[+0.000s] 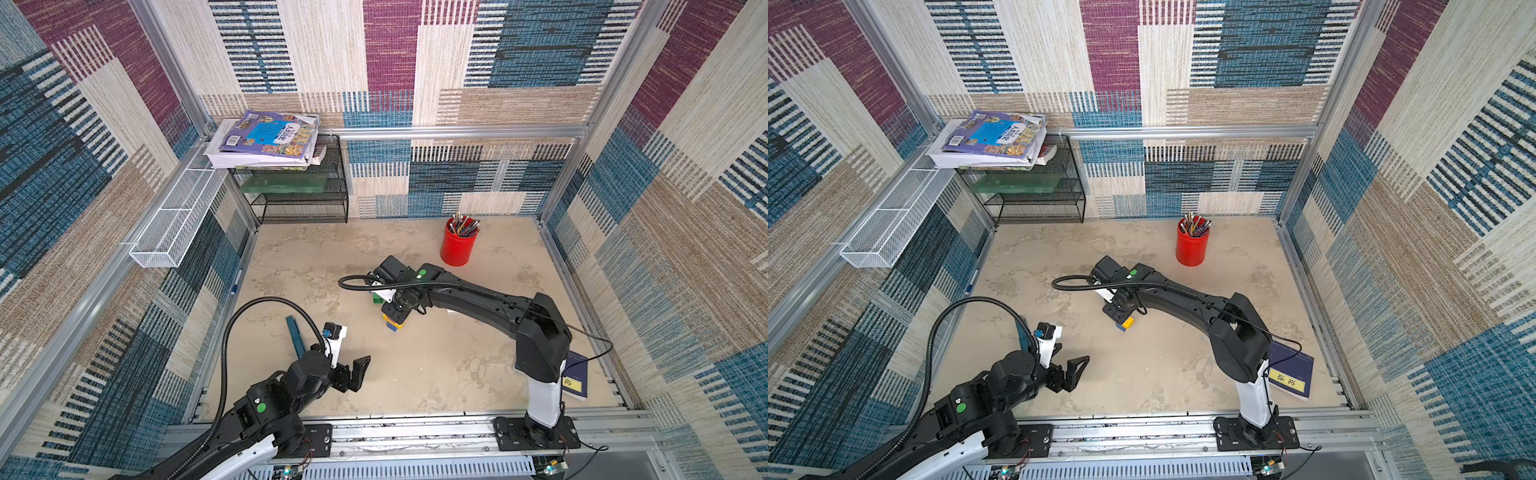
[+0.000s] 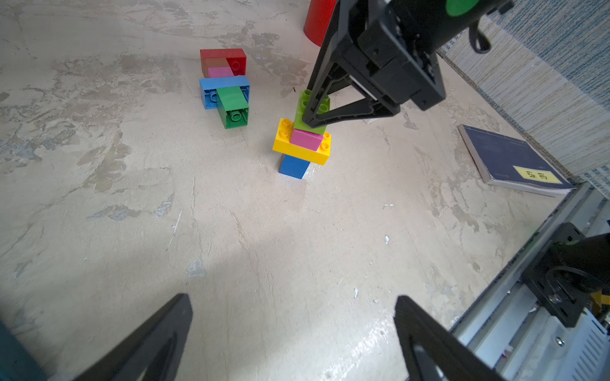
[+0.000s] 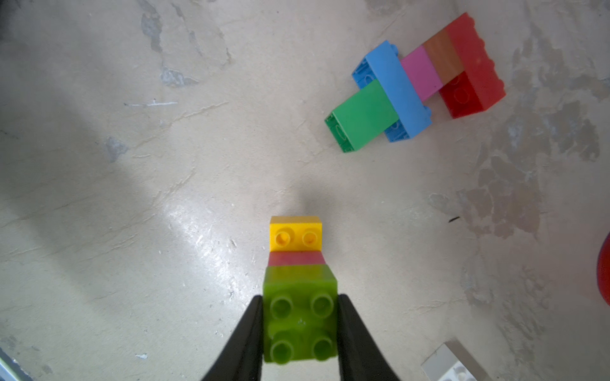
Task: Assemble the letter f with lego
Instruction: Assemble the lego brick with the lego brick.
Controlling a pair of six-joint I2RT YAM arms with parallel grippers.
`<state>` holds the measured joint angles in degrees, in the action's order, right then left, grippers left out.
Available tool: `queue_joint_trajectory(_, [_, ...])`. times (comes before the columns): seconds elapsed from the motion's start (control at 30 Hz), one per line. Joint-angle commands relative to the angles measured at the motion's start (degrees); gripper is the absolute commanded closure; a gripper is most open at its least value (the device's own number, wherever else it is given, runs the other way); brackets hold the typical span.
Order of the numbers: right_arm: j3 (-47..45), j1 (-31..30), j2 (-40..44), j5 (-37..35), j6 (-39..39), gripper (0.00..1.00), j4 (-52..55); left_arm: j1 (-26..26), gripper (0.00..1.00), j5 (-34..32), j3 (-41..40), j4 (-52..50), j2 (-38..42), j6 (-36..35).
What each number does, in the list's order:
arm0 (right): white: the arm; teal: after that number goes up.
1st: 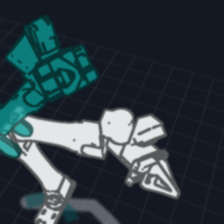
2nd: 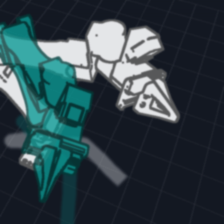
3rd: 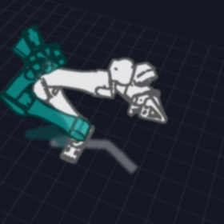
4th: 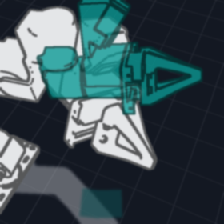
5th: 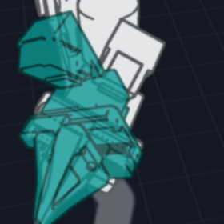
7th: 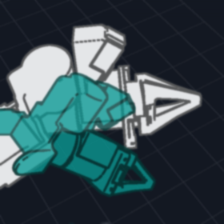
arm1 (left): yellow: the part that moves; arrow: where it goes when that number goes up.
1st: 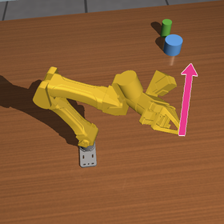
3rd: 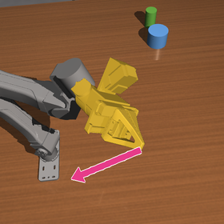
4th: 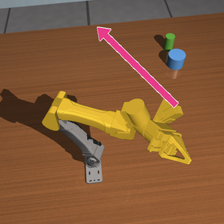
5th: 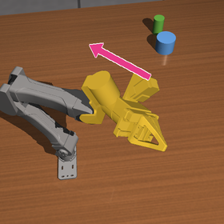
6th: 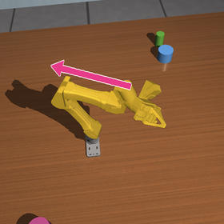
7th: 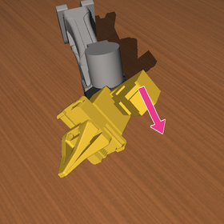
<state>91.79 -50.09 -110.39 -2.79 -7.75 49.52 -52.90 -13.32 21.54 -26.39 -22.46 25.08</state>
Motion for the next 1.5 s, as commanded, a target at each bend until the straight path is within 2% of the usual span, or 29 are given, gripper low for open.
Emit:
queue_joint_trajectory(0.0, [-2.3, 0.5, 0.3, 3.3, 0.5, 0.72, 2.4, 0.1, 0.01, -0.7, 0.1, 1.0, 0.0, -0.2])
queue_joint_trajectory(0.27, [-5.6, 0.6, 2.1, 3.2, -0.5, 0.73, 1.2, 0.1, 0.01, -0.7, 0.2, 0.9, 0.0, -0.2])
queue_joint_trajectory(0.47, [-7.5, -1.0, 2.2, -1.1, -2.4, 0.75, 0.4, 0.1, 0.01, -0.7, 0.2, 1.0, 0.0, -0.2])
queue_joint_trajectory(0.77, [-8.4, -0.1, 2.7, -0.2, -2.7, 0.76, -0.5, 0.1, 0.01, -1.1, 0.3, 0.9, 0.0, -0.3])
queue_joint_trajectory(0.97, [-13.0, -0.5, 5.5, -2.6, -4.6, 0.78, -4.4, 0.1, 0.01, -1.3, 0.5, 0.6, 0.1, -0.5])
queue_joint_trajectory(1.47, [-18.5, 1.4, 5.9, 2.8, -5.1, 0.8, -10.1, 0.1, 0.01, -2.4, 0.6, -0.8, 1.3, -0.1])
